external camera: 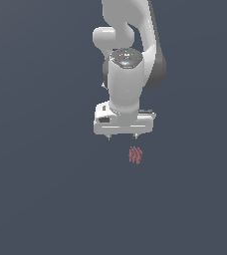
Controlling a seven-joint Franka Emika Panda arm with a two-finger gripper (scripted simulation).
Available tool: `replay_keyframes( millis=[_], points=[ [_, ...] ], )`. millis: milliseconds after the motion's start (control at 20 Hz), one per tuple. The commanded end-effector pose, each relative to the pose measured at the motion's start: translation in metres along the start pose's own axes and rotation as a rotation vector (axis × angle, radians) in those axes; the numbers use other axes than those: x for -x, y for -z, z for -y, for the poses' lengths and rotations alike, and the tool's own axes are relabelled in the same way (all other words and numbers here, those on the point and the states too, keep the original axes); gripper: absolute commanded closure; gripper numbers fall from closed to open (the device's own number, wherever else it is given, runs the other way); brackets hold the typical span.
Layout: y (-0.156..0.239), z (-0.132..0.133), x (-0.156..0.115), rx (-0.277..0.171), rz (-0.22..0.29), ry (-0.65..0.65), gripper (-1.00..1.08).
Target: Pick up the object and move it to a goal position.
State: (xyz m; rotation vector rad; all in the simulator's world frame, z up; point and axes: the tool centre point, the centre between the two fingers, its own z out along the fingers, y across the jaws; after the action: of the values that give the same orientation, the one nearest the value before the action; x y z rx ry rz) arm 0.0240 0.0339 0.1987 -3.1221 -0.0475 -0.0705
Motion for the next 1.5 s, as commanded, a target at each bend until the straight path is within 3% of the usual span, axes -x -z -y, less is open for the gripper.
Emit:
replay_keyframes(
  millis=[0,1450],
  points=[
    [-0.001,0.0,0.0,0.0,0.0,-0.004,-0.92],
    [-0.106,0.068,0.007,0.024,0.041,-0.326,-0.92]
  ],
)
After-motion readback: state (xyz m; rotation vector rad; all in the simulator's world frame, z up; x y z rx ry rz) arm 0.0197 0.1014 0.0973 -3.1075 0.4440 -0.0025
